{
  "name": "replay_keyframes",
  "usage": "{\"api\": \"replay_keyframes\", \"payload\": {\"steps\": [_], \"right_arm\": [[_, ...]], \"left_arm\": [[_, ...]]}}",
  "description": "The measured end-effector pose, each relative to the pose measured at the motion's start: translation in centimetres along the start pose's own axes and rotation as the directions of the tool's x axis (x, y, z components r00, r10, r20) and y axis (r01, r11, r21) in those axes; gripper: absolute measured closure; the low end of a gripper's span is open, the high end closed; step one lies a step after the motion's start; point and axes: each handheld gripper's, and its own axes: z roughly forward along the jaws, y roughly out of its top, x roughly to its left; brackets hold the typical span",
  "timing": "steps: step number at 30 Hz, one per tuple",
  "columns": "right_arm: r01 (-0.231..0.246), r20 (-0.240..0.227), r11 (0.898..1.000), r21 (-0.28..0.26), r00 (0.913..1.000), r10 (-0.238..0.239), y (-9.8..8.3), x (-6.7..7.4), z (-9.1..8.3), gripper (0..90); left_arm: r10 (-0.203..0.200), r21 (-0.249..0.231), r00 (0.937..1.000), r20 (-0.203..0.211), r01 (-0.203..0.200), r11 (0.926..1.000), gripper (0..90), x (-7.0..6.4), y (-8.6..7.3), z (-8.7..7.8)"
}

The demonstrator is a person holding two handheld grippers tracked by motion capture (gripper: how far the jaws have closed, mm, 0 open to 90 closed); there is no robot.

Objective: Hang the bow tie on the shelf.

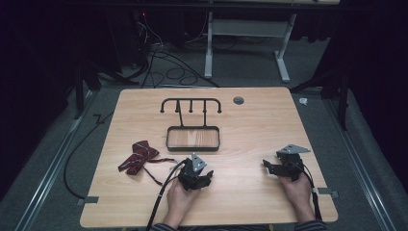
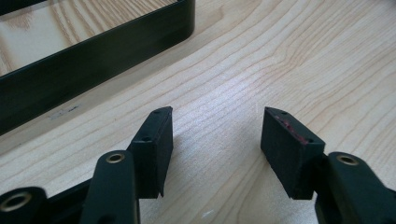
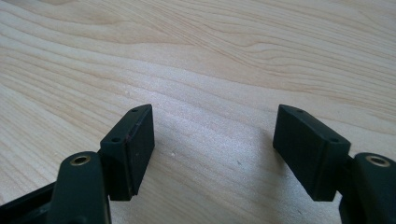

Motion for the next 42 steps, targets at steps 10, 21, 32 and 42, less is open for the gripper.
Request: {"api": "replay_keyframes", "payload": {"steps": [10,21,32,42], "right_arm": [[0.0,0.0,1.0,0.0,1.0,0.0,0.0,0.0,0.0,30.4],[0.0,-0.001,1.0,0.002,1.0,0.0,0.0,0.0,0.0,30.4],[0.0,-0.001,1.0,0.002,1.0,0.0,0.0,0.0,0.0,30.3],[0.0,0.0,1.0,0.0,1.0,0.0,0.0,0.0,0.0,30.3]], "left_arm": [[-0.001,0.0,1.0,0.0,0.001,1.0,43.7,0.0,0.0,0.0],[0.005,0.002,1.0,-0.004,-0.005,1.0,44.6,-0.2,0.0,-0.1],[0.015,-0.034,0.9999,-0.007,-0.016,0.9993,48.3,0.4,0.2,-3.1],[-0.028,-0.067,0.9996,0.003,0.028,0.9974,51.0,1.6,0.0,-4.9]]}}
